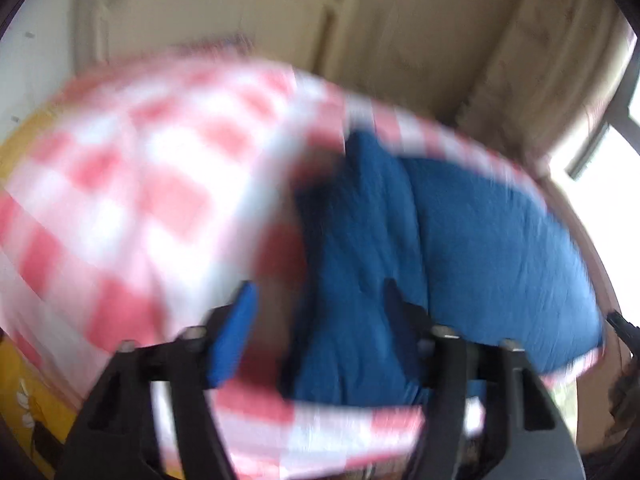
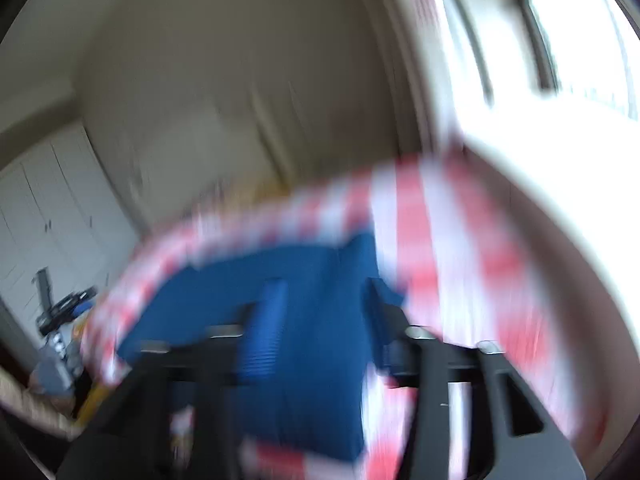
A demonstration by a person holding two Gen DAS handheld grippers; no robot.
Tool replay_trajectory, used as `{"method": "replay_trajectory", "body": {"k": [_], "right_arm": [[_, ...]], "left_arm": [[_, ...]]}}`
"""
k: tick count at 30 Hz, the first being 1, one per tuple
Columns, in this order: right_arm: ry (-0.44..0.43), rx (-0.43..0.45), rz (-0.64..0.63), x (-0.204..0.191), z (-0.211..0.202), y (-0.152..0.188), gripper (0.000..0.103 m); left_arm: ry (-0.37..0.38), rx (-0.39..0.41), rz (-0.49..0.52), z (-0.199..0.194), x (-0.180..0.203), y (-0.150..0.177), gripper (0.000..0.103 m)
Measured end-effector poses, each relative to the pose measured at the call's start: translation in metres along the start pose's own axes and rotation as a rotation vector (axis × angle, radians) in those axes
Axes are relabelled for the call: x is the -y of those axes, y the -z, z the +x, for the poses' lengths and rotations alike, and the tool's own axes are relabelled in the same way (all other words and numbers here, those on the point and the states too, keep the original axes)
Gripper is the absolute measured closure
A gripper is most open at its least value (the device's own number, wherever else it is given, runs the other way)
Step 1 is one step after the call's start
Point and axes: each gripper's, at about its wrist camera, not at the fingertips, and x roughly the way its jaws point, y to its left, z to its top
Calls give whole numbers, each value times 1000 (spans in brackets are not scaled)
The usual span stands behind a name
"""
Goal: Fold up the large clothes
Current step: 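Lower the folded jacket onto the bed and open both grippers, then grasp the ribbed jacket hem with both grippers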
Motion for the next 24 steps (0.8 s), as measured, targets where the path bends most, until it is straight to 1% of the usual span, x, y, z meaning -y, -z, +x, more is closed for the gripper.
{"method": "replay_trajectory", "body": {"k": [1, 2, 3, 4, 6, 7, 9, 11, 13, 15, 16, 17, 19, 21, 23, 24], "right_arm": [[12, 69, -16, -6, 0, -8, 4], [21, 146, -39, -18, 10, -23, 4], [11, 152, -42, -24, 22, -31, 4], [2, 138, -32, -31, 39, -40, 4], [17, 71, 30, -40, 80, -49, 4], [11, 44, 50, -42, 95, -49, 4], [-20, -30, 65, -54, 139, -44, 4], [15, -108, 35, -67, 178, -32, 4], [44, -201, 0, -82, 213, -14, 4], [78, -295, -22, -90, 248, 4, 4], [100, -336, -31, -93, 263, 12, 4], [122, -378, -41, -96, 275, 21, 4], [157, -479, -82, -100, 308, 41, 4], [216, -576, -148, -101, 332, 64, 4], [231, -712, -161, -96, 356, 96, 4], [235, -725, -163, -95, 357, 104, 4]], "left_arm": [[0, 103, -13, -16, 4, -18, 6], [-4, 189, -17, -29, 9, -32, 2], [-8, 294, -13, -44, 18, -47, 2], [-5, 400, 6, -56, 32, -65, 2], [-5, 470, 34, -60, 55, -92, 2], [-9, 469, 46, -55, 72, -110, 2], [11, 425, 49, -40, 93, -129, 2], [36, 368, 70, -10, 117, -143, 2], [31, 315, 94, 22, 138, -148, 2], [15, 240, 147, 61, 161, -144, 2], [7, 183, 175, 86, 173, -140, 2], [13, 147, 186, 100, 181, -132, 2], [25, 50, 193, 136, 190, -122, 2], [20, -45, 189, 177, 197, -114, 2], [6, -100, 208, 203, 201, -107, 2], [-5, -124, 227, 214, 203, -104, 2]]}}
